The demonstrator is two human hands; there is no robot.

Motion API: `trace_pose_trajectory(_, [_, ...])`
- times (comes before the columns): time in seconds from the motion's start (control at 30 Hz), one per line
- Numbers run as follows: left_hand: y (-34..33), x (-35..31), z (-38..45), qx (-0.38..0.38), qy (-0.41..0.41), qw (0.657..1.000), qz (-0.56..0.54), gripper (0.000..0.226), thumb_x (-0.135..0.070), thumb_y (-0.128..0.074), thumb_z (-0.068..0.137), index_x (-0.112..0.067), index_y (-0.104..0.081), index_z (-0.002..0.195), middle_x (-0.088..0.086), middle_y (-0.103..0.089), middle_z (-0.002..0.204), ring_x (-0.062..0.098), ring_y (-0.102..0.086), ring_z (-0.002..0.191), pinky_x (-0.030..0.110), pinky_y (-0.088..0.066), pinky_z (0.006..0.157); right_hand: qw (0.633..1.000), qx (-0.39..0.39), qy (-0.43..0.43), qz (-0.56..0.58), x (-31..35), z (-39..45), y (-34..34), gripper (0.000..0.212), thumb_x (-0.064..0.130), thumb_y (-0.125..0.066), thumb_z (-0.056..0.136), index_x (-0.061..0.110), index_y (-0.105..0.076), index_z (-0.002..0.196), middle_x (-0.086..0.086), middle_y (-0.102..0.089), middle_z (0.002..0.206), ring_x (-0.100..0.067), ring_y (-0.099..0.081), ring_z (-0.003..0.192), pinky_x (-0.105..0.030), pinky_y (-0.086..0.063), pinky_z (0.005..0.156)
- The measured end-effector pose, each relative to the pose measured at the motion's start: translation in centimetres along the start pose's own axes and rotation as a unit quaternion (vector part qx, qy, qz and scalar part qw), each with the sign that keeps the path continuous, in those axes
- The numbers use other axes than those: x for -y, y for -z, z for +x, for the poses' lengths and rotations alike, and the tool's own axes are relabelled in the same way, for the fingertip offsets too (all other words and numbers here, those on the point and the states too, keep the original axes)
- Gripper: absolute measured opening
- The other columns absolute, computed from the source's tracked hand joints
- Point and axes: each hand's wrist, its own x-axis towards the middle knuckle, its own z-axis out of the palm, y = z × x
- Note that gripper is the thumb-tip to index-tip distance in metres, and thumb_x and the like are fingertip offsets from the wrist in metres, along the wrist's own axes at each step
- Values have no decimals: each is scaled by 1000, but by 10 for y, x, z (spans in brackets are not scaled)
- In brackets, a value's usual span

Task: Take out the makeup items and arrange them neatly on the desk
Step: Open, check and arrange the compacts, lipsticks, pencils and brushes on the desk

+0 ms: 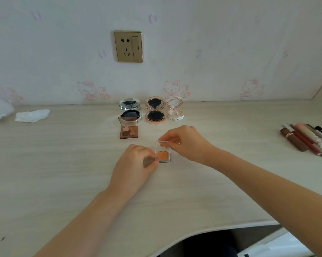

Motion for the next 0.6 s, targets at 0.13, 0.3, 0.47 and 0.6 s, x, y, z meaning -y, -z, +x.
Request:
trace_pose_trajectory(0.13, [-1,1,-1,6,-16,1000,0,13,-22,-79,75,-22,-74,86,-20,-66,98,7,-54,100,19,-40,84,999,6,-27,21,0,4,2,18,13,-63,89,16,-74,102,4,-75,91,1,-67,86,-3,-45,80])
trace_pose_trajectory(0.3, [-3,2,-3,1,-17,1000,1,12,-21,-77,77,-22,-73,88,-17,-68,99,8,-56,99,16,-40,83,999,14,-40,15,-2,12,1,21,10,-58,90,17,-73,102,9,-74,83,14,-62,73,-1,-44,71])
trace_pose_trajectory(0.47, [-3,2,-3,4,-14,1000,-6,13,-21,-77,77,-22,-72,89,-19,-67,99,7,-55,100,14,-39,84,999,26,-46,-9,0,11,3,23,16,-61,90,20,-68,111,4,-73,98,-3,-66,93,-15,-48,86])
trace_pose_trajectory(0.6, [-2,2,-3,5,-13,1000,0,19,-20,-77,76,-23,-72,94,-17,-67,101,6,-54,101,10,-35,83,998,-23,-53,-33,-4,-3,4,34,18,-55,93,19,-56,127,4,-68,113,-9,-61,107,-25,-46,96])
